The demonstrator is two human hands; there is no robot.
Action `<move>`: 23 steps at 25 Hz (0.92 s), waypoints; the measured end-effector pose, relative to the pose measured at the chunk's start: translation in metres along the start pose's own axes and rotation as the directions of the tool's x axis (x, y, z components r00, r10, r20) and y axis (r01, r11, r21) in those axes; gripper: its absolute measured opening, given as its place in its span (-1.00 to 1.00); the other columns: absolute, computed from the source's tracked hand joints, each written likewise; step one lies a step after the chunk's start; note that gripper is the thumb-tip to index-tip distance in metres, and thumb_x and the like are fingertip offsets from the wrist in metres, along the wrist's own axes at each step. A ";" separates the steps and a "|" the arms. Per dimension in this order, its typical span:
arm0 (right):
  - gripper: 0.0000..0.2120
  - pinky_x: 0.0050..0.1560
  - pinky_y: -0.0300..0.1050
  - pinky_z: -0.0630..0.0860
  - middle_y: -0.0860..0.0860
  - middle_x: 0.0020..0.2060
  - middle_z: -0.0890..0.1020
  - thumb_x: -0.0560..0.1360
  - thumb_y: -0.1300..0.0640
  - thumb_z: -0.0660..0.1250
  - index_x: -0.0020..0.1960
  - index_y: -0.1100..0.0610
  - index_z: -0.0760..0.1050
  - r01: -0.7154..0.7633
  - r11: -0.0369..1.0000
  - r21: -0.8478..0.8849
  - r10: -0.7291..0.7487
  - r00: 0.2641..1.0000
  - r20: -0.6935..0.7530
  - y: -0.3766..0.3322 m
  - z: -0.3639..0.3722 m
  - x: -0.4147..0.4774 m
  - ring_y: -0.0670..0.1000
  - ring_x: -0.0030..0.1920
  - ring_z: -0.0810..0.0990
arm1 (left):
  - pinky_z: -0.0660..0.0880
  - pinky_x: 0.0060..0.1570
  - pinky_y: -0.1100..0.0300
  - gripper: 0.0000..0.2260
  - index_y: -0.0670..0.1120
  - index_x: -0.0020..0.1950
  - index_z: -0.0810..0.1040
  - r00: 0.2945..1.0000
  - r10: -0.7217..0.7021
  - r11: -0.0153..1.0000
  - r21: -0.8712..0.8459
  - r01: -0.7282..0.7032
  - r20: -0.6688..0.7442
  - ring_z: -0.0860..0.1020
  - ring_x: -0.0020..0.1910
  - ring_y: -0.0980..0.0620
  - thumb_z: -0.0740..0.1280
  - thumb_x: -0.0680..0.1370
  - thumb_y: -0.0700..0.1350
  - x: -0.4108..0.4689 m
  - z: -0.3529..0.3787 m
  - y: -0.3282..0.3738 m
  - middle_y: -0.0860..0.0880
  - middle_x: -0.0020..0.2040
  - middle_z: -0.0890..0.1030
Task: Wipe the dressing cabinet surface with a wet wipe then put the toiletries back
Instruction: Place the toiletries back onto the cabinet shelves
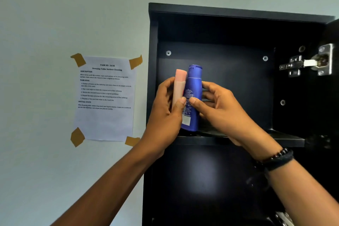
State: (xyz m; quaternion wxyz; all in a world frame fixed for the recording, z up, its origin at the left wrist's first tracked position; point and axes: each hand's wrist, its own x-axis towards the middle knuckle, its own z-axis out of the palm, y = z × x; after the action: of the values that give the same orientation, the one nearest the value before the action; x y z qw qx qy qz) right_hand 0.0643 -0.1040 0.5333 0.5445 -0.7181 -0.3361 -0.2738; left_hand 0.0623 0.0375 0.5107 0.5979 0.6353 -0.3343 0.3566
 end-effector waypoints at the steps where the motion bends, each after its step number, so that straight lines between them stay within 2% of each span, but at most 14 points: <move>1: -0.59 -0.14 -0.31 0.57 0.02 0.10 0.66 0.52 0.23 0.35 0.34 0.12 0.40 -0.012 1.000 -0.005 0.012 1.000 -0.008 0.003 0.002 0.004 -0.07 0.00 0.68 | 0.52 0.19 0.20 -0.61 0.06 0.40 0.27 0.999 -0.027 0.999 0.035 0.027 -0.020 0.52 0.22 0.15 0.23 0.60 -0.17 0.004 0.002 -0.006 0.05 0.32 0.47; 3: -0.58 -0.01 -0.18 0.62 0.02 0.13 0.64 0.51 0.22 0.37 0.34 0.10 0.39 -0.002 0.999 -0.041 0.001 1.000 -0.014 0.011 0.008 0.011 -0.07 0.05 0.67 | 0.46 0.28 0.11 -0.55 0.06 0.47 0.20 0.998 -0.042 0.988 0.143 0.049 -0.051 0.47 0.29 0.09 0.20 0.61 -0.18 0.007 0.004 -0.014 0.03 0.37 0.42; 4: -0.58 0.07 -0.09 0.61 0.01 0.14 0.64 0.50 0.21 0.38 0.33 0.09 0.40 0.006 0.997 -0.071 -0.007 1.000 -0.015 0.016 0.010 0.012 -0.07 0.07 0.66 | 0.38 0.32 0.20 -0.50 0.06 0.52 0.12 0.998 -0.039 0.975 0.218 0.048 -0.049 0.41 0.34 0.08 0.18 0.61 -0.20 0.007 0.006 -0.015 0.04 0.42 0.36; 6: -0.61 0.11 0.00 0.61 -0.01 0.10 0.67 0.50 0.18 0.39 0.30 0.06 0.42 -0.008 0.995 -0.102 0.006 1.000 -0.023 0.025 0.014 0.012 -0.08 0.06 0.66 | 0.19 0.21 0.50 -0.41 0.03 0.55 -0.05 0.998 -0.046 0.919 0.390 0.055 -0.032 0.29 0.41 0.09 0.15 0.61 -0.25 0.003 0.008 -0.015 0.04 0.48 0.22; 7: -0.63 0.08 0.01 0.62 -0.02 0.07 0.68 0.50 0.17 0.39 0.28 0.07 0.44 -0.019 0.993 -0.118 0.016 0.999 -0.031 0.028 0.015 0.010 -0.08 0.03 0.67 | 0.17 0.16 0.51 -0.38 -0.01 0.55 -0.12 0.998 -0.058 0.886 0.460 0.060 -0.017 0.26 0.43 0.06 0.15 0.60 -0.25 -0.001 0.008 -0.015 0.01 0.51 0.16; 9: -0.66 0.00 -0.02 0.65 -0.02 0.00 0.70 0.50 0.17 0.39 0.26 0.08 0.47 -0.045 0.986 -0.162 0.038 0.998 -0.045 0.033 0.015 0.007 -0.09 -0.06 0.69 | 0.24 0.29 0.31 -0.31 -0.07 0.55 -0.20 0.996 -0.083 0.811 0.582 0.049 0.032 0.24 0.46 -0.02 0.19 0.58 -0.23 -0.010 0.004 -0.014 -0.03 0.55 0.05; 11: -0.65 -0.05 -0.02 0.66 0.00 -0.04 0.71 0.49 0.17 0.41 0.26 0.09 0.49 -0.081 0.981 -0.176 0.073 0.996 -0.047 0.036 0.015 0.006 -0.06 -0.13 0.70 | 0.22 0.40 0.18 -0.26 -0.11 0.54 -0.23 0.994 -0.082 0.656 0.755 0.002 0.068 0.18 0.50 -0.06 0.23 0.56 -0.25 -0.016 0.003 -0.009 -0.07 0.57 -0.04; 13: -0.61 -0.08 -0.01 0.67 0.01 -0.06 0.71 0.46 0.17 0.44 0.26 0.08 0.49 -0.105 0.979 -0.174 0.101 0.994 -0.036 0.037 0.016 0.006 -0.05 -0.16 0.70 | 0.30 0.37 0.16 -0.22 -0.16 0.55 -0.09 0.997 -0.010 0.503 0.862 -0.058 0.073 0.18 0.50 -0.10 0.34 0.49 -0.28 -0.022 0.002 -0.007 -0.15 0.57 -0.01; 16: -0.59 -0.07 0.00 0.66 0.00 -0.10 0.71 0.43 0.17 0.47 0.25 0.04 0.50 -0.081 0.977 -0.198 0.080 0.997 -0.012 0.039 0.016 0.006 -0.07 -0.18 0.69 | 0.55 0.09 0.06 -0.29 -0.26 0.39 0.39 0.973 0.196 0.335 0.925 -0.181 0.119 0.36 0.40 -0.20 0.52 0.26 -0.33 -0.024 -0.003 -0.017 -0.25 0.44 0.34; 17: -0.58 -0.06 0.00 0.66 -0.01 -0.11 0.71 0.43 0.16 0.47 0.26 0.03 0.49 -0.071 0.975 -0.212 0.072 0.997 -0.003 0.040 0.017 0.006 -0.08 -0.17 0.69 | 0.51 0.18 0.02 -0.38 -0.26 0.35 0.44 0.953 0.263 0.245 0.945 -0.217 0.150 0.32 0.43 -0.21 0.48 0.29 -0.33 -0.024 -0.005 -0.022 -0.26 0.43 0.34; 19: -0.56 -0.04 -0.02 0.66 -0.02 -0.11 0.71 0.42 0.15 0.48 0.27 0.02 0.49 -0.062 0.972 -0.225 0.067 0.998 0.013 0.041 0.018 0.007 -0.08 -0.15 0.69 | 0.25 0.43 -0.09 -0.42 -0.24 0.41 0.36 0.916 0.352 0.114 0.963 -0.244 0.190 0.12 0.51 -0.23 0.36 0.39 -0.31 -0.022 -0.010 -0.025 -0.26 0.50 0.19; 20: -0.56 -0.03 -0.03 0.66 -0.02 -0.11 0.70 0.42 0.15 0.49 0.26 0.02 0.49 -0.061 0.971 -0.231 0.067 0.998 0.017 0.041 0.019 0.007 -0.08 -0.15 0.69 | 0.15 0.46 -0.14 -0.35 -0.20 0.48 0.25 0.916 0.369 0.138 0.966 -0.220 0.156 0.04 0.53 -0.22 0.35 0.40 -0.30 -0.021 -0.012 -0.023 -0.24 0.53 0.10; 21: -0.57 -0.03 -0.05 0.65 -0.02 -0.11 0.70 0.41 0.14 0.49 0.26 0.02 0.49 -0.061 0.968 -0.242 0.068 0.997 0.021 0.041 0.020 0.008 -0.08 -0.15 0.69 | 0.12 0.46 -0.16 -0.27 -0.14 0.52 0.14 0.920 0.381 0.225 0.957 -0.184 0.087 0.00 0.54 -0.20 0.37 0.40 -0.30 -0.020 -0.014 -0.023 -0.20 0.55 0.04; 23: -0.56 -0.04 -0.08 0.65 -0.02 -0.10 0.70 0.41 0.14 0.49 0.26 0.02 0.49 -0.057 0.963 -0.262 0.070 0.997 0.042 0.041 0.023 0.010 -0.08 -0.16 0.69 | 0.15 0.46 -0.14 -0.16 -0.04 0.55 -0.02 0.934 0.350 0.489 0.864 -0.119 -0.069 -0.01 0.54 -0.13 0.42 0.42 -0.25 -0.018 -0.019 -0.021 -0.13 0.55 -0.01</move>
State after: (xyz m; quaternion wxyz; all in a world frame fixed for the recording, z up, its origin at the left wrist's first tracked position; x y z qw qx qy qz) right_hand 0.1031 -0.0873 0.5105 0.4449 -0.8007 -0.2878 -0.2795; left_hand 0.0696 0.0576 0.4857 0.1926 0.7457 -0.1284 0.6248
